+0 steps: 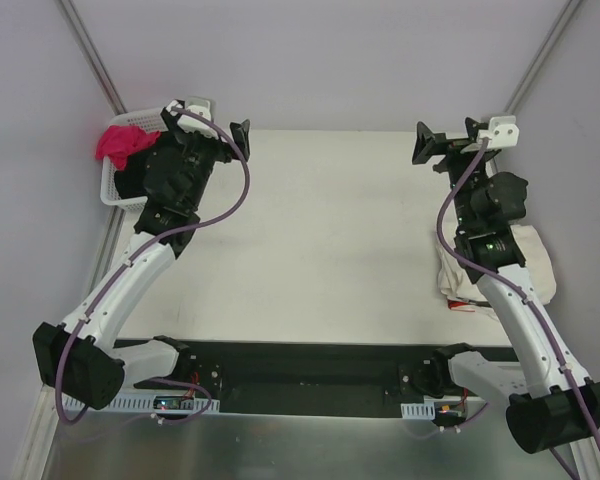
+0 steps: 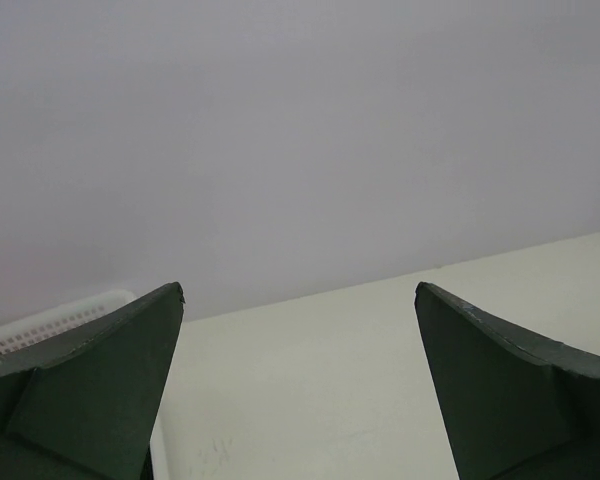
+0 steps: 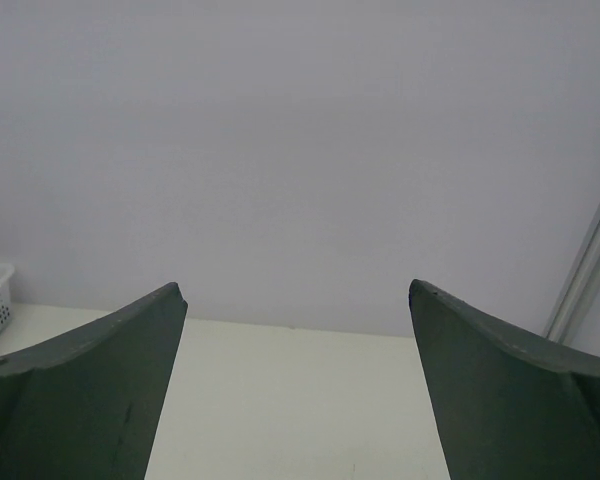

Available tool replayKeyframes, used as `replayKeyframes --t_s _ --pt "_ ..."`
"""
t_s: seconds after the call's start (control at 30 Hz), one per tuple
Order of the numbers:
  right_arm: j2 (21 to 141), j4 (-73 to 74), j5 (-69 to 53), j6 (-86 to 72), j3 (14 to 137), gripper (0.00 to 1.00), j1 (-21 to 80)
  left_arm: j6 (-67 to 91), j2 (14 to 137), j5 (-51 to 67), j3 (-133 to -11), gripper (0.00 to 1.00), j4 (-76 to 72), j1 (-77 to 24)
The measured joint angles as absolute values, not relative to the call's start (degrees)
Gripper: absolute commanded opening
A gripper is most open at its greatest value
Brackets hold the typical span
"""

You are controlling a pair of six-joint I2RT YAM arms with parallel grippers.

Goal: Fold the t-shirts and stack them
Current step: Grab crumpled tshirt from bin with the left arm

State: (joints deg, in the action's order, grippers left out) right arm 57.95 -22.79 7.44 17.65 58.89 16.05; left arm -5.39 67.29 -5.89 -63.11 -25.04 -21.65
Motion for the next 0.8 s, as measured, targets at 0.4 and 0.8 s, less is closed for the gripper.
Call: replayKeyframes --t_s 0.4,0.8 --pt "54.19 -25.15 7.73 16.03 56.34 0.96 16.05 -11.22 87.55 -14.61 -87.2 0.99 -19.31 -15.59" --pt "47.11 -19.31 9.23 13.39 52.64 0.96 16.05 3.81 115.87 -11.57 -116.07 0.99 8.29 4.32"
